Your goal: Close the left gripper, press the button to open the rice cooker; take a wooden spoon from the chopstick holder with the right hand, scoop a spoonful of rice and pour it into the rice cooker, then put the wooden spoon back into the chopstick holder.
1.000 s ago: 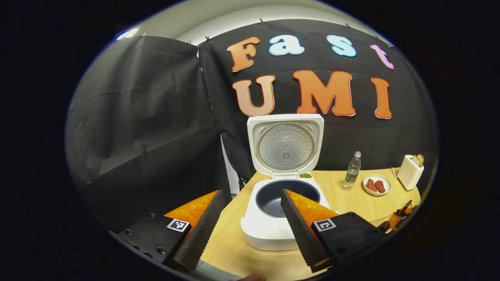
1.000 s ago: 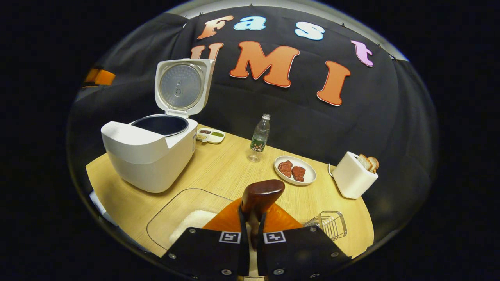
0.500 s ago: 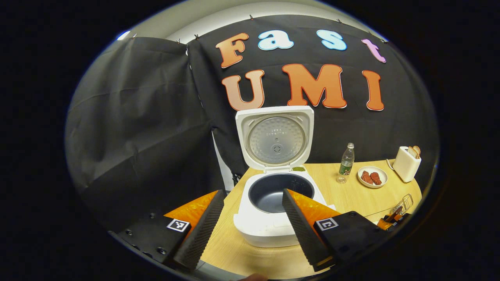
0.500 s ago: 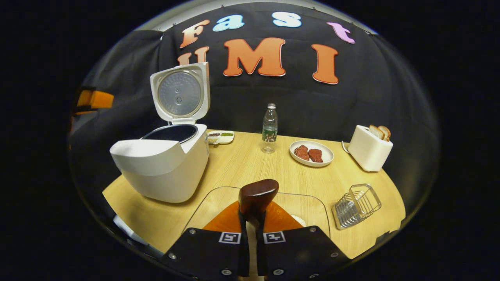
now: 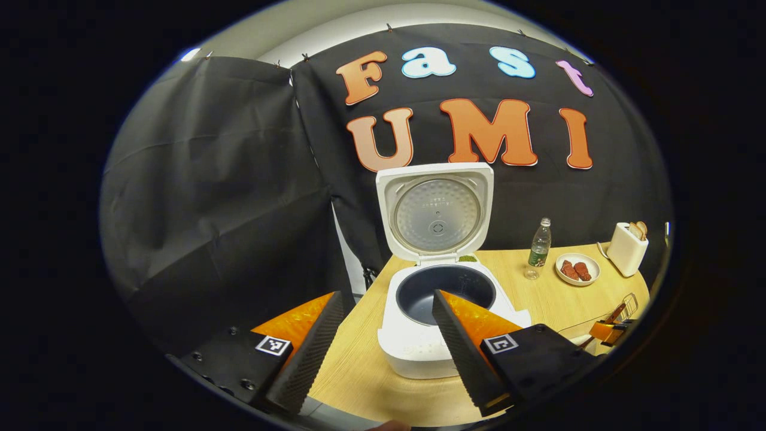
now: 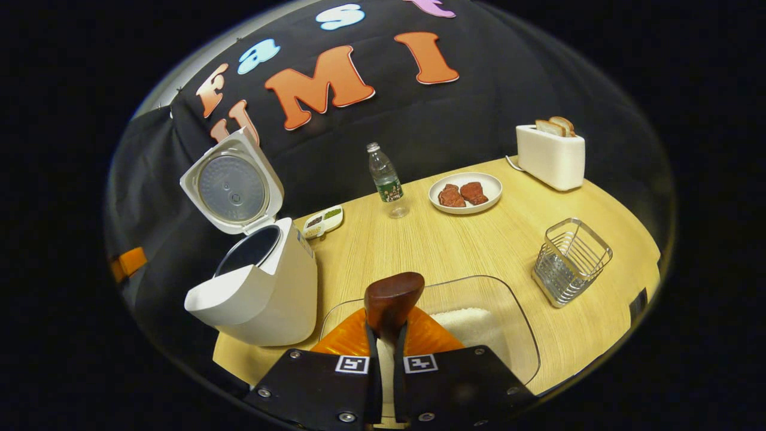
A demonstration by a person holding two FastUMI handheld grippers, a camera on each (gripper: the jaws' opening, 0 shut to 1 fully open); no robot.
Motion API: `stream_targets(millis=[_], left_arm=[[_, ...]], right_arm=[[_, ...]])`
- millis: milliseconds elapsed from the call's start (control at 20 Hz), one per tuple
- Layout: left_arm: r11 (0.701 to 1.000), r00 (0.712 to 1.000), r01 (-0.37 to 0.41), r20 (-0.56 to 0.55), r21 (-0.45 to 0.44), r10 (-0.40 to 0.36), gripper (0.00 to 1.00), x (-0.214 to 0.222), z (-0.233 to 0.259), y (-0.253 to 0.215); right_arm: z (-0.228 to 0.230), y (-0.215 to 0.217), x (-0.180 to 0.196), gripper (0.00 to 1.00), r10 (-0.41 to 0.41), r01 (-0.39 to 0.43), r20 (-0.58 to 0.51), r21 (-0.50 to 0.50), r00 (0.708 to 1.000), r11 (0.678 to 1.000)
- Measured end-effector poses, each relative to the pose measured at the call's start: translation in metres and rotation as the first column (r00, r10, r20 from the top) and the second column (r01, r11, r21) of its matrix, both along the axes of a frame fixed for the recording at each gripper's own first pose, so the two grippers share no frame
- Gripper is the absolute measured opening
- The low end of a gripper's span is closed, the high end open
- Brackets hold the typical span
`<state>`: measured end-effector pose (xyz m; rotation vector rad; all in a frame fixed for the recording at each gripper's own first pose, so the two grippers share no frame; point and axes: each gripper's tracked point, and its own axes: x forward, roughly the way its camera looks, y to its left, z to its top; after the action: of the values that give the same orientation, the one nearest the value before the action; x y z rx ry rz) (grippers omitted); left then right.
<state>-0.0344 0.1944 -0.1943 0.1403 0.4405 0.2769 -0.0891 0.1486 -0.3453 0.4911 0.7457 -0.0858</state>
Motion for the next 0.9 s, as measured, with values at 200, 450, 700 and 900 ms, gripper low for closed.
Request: stream_targets(millis=[200, 450, 700, 900], left_arm=[[1.000, 1.000, -0.001, 0.006, -0.002, 0.001, 0.97, 0.001, 0.002, 0.003], [1.000, 1.000, 0.005, 0.003, 0.005, -0.005, 0.97, 0.001, 0.002, 0.001], [1.000, 1.000, 0.009, 0.001, 0.006, -0.009, 1.00, 0.005, 0.003, -0.003], [1.000, 1.000, 0.015, 0.004, 0.012, -0.015, 1.00, 0.007, 0.003, -0.007]], right_arm=[[-0.002, 0.002, 0.002, 0.07, -0.030, 0.032, -0.020, 0.108, 0.999, 0.994], [-0.011, -0.006, 0.007, 0.07, -0.092, 0.103, -0.057, 0.238, 0.994, 0.966], [-0.021, -0.013, 0.009, 0.07, -0.142, 0.178, -0.123, 0.378, 0.982, 0.909], [-0.030, -0.017, 0.008, 0.07, -0.168, 0.237, -0.179, 0.498, 0.969, 0.834]])
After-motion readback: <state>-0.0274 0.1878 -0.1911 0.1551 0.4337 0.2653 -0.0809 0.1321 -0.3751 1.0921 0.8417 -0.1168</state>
